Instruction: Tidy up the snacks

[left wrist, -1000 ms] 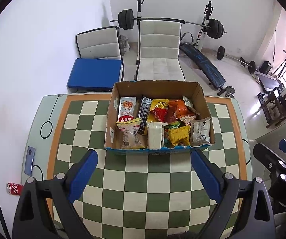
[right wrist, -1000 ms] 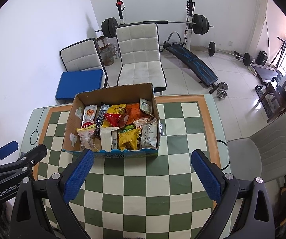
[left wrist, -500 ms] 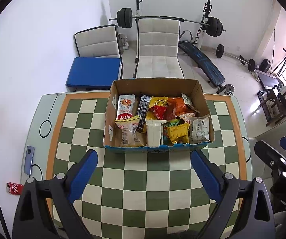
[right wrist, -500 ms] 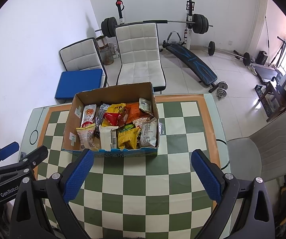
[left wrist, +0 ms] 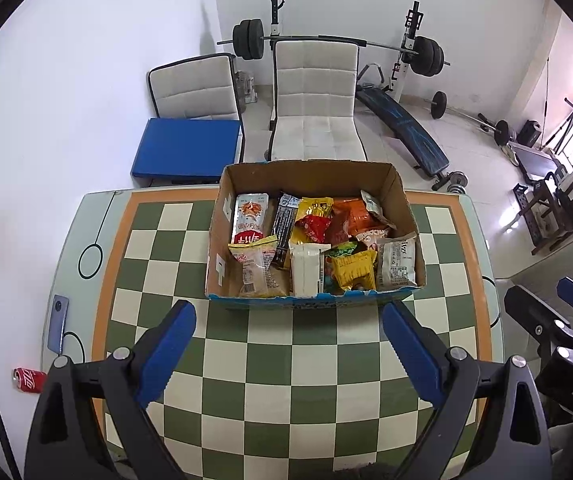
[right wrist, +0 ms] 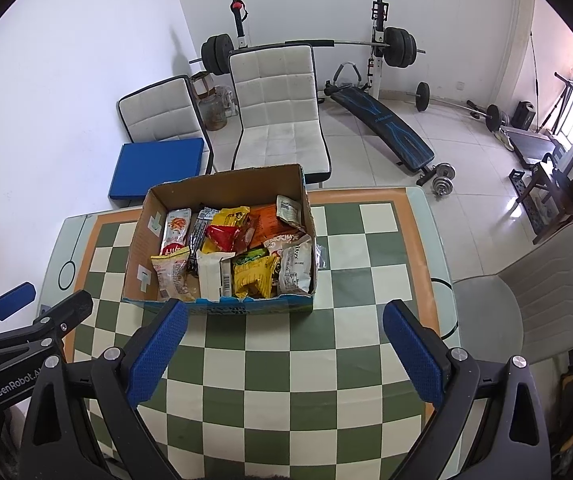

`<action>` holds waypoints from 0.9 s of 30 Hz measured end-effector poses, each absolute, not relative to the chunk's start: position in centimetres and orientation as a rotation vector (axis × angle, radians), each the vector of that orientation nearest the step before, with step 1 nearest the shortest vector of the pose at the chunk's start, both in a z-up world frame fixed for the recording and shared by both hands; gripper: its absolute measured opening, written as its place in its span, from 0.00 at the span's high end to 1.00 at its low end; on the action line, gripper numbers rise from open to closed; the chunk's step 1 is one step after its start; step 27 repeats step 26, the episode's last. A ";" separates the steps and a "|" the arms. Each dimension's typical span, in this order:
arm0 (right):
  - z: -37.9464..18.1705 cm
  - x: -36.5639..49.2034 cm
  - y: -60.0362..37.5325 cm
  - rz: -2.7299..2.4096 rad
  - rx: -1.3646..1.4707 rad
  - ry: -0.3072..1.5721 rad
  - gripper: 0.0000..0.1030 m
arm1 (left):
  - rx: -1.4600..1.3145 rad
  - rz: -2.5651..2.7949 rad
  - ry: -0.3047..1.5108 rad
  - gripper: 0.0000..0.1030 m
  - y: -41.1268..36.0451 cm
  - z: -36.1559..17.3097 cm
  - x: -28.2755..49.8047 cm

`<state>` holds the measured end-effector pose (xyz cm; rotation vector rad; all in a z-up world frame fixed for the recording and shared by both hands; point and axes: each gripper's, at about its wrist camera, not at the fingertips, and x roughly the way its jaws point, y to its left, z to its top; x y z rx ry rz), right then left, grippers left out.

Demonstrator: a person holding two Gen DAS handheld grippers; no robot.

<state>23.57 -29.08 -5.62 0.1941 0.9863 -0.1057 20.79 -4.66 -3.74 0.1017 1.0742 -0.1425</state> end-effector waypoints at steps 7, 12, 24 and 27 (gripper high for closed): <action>-5.6 23.3 -29.2 -0.108 0.196 0.985 0.03 | 0.099 -0.146 1.081 0.07 -4.6 -3.7 20.8; -5.6 23.2 -29.4 -0.110 0.200 0.985 0.03 | 0.098 -0.149 1.077 0.07 -4.6 -3.6 20.8; -5.3 22.7 -29.6 -0.114 0.203 0.982 0.03 | 0.106 -0.148 1.070 0.07 -4.5 -3.3 20.9; -5.4 22.7 -29.7 -0.114 0.207 0.983 0.03 | 0.111 -0.148 1.071 0.07 -4.6 -3.3 20.9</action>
